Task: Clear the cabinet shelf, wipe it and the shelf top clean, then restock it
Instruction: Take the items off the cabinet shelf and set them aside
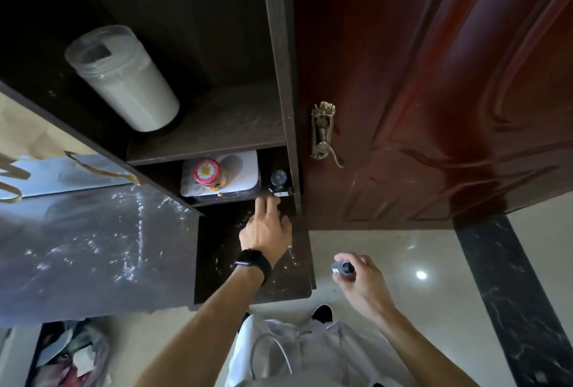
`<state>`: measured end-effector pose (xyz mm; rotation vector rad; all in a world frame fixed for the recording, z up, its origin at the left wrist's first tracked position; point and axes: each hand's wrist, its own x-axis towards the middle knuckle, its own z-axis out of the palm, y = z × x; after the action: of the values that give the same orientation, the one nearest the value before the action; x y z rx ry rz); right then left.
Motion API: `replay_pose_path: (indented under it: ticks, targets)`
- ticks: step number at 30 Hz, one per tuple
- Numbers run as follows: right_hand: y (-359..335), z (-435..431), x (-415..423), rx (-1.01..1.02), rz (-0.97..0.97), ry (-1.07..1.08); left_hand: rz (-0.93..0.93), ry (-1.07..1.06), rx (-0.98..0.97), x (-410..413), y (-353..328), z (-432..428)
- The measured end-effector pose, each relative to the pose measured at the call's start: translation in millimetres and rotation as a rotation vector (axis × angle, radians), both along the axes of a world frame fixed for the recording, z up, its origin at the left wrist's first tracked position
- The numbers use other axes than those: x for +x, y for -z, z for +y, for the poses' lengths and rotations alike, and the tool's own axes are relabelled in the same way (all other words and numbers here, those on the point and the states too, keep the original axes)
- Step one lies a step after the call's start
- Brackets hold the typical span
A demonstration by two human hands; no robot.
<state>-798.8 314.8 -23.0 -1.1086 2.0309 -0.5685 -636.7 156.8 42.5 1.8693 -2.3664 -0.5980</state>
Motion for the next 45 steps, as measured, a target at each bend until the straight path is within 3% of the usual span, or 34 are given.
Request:
replay_pose_path:
  ticks: [4,10,20,23,27,32,38,45]
  targets:
    - [1,-4,4,0.004,0.011,-0.049,-0.133,0.182,0.049,2,12,-4]
    - [-6,-5,1,-0.006,0.023,-0.061,-0.268,0.184,0.075,-13,13,-27]
    - [-15,24,-4,-0.044,0.067,0.051,-0.011,0.089,0.226,-37,50,-112]
    - [-16,25,1,-0.039,0.083,0.048,0.010,0.141,0.214,-36,38,-107]
    - [-21,5,18,-0.061,0.111,0.029,0.223,0.171,0.263,-13,3,-77]
    - [-30,-54,50,-0.072,0.159,-0.107,0.263,0.213,0.030,63,-12,-25]
    - [-50,-150,93,-0.128,0.369,-0.181,-0.005,0.145,-0.544,147,-55,-34]
    - [-50,-211,111,0.012,0.617,-0.150,-0.173,0.191,-0.660,189,-87,-86]
